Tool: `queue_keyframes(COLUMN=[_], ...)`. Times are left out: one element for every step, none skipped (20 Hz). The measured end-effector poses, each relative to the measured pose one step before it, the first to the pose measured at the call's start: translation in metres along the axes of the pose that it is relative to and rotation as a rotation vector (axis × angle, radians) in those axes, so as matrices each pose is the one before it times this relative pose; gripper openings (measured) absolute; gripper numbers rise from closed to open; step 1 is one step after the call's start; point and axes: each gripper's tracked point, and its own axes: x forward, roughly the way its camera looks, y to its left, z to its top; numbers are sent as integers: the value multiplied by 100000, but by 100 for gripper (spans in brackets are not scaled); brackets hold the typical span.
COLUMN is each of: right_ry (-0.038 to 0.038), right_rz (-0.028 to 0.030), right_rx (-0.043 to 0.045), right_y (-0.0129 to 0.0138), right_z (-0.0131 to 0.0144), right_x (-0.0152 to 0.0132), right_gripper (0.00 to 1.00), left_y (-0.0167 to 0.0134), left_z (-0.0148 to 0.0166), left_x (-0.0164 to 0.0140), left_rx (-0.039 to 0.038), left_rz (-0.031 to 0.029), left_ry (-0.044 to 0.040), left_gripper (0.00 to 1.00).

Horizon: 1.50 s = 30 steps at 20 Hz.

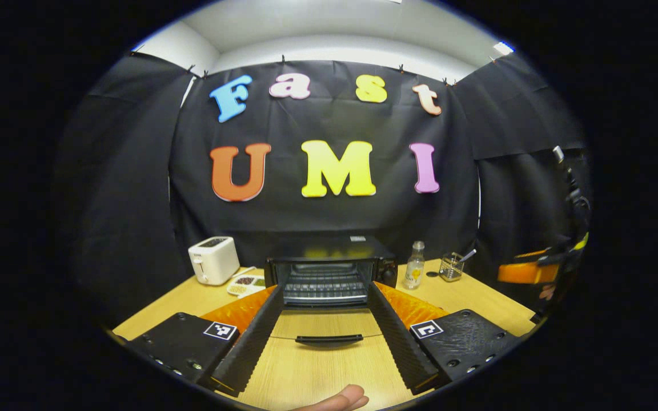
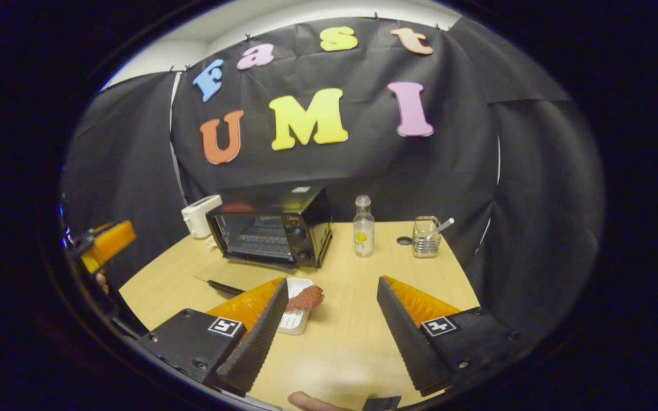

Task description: Open the electric oven with the left hand, put the food in, and close the electric oven.

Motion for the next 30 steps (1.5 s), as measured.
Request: queue_keyframes(right_ry=[3042,2417,3016,3883,3827,3066,2660,2211,1760,1842,2621,2395,1725,2319,2881,1930,1811,-778,-128,-164,-766,-1302,-2111,-2354,-2687,-2962,-3323,-4009,-3983,-3882], right_rz=[-693,511,1360,2481,2645,3115,3184,3070,3964,4999,5091,3713,3076,1726,147,961,2697,1817,-811,-778,-1177,-1206,-1990,-2468,-2378,-2517,-2571,-3052,-3311,-3348], right_rx=[-265,989,1376,1508,1788,1190,1247,2348,3324,4054,4386,4317,3432,3029,3902,4959,5115,5957,1037,-640,-1418,-1675,-2248,-4446,-5156,-6043,-6765,-6547,-7556,-7178], right_y=[-958,-646,-386,-81,222,304,242,81,352,767,769,455,268,-70,-435,-209,10,241,-174,71,72,221,395,315,466,558,656,631,653,586], right_z=[-800,-513,-713,-713,-640,-426,-330,-374,-32,-33,-322,-300,-161,-284,-395,-402,-323,415,-83,-243,-77,102,139,169,352,253,329,576,602,716], right_x=[1499,1501,1381,1396,1214,1165,913,717,667,590,614,448,608,662,731,545,36,67,-230,-17,-166,-253,-790,-683,-729,-874,-838,-809,-846,-816], right_gripper=[99,99,98,95,95,94,93,91,90,86,83,76,67,67,57,48,45,18,12,10,9,8,9,9,9,9,9,9,8,9], left_y=[-107,241,407,221,94,134,190,18,-147,85,478,483,411,349,11,-301,-451,-327,-202,-62,76,63,74,14,204,209,453,451,502,380], left_z=[1435,1567,1167,1155,998,772,159,-80,-73,64,232,37,96,90,66,-106,-59,20,-86,-94,-123,-132,-116,7,-178,-18,153,184,27,-85], left_x=[-942,-1120,-580,-700,-736,-767,-668,-604,-368,-344,-238,-143,-166,-10,-131,-124,-141,-143,-214,-268,-181,-275,-251,-365,-319,-427,-387,-308,-272,-252], left_rx=[420,793,528,651,552,323,-649,-1227,-1266,-987,-424,372,1036,983,785,624,789,1054,1125,624,252,-258,-630,-1122,-1643,-1572,-1113,-706,-434,-365], left_rz=[86,1210,1583,1076,784,768,452,-361,-896,-8,863,1314,1243,1268,501,-723,-1383,-1588,-1413,-668,-190,-359,-721,-562,-351,-353,33,650,695,310], left_ry=[-3366,-4129,-3513,-3294,-2822,-2082,-415,573,405,-141,-170,-119,-657,-669,-268,31,-288,-236,110,420,372,659,351,255,740,320,-79,-486,-433,-105], left_gripper=[95,95,95,95,95,95,95,95,95,95,95,95,95,95,95,95,95,95,95,95,95,95,95,95,95,96,96,95,95,96])
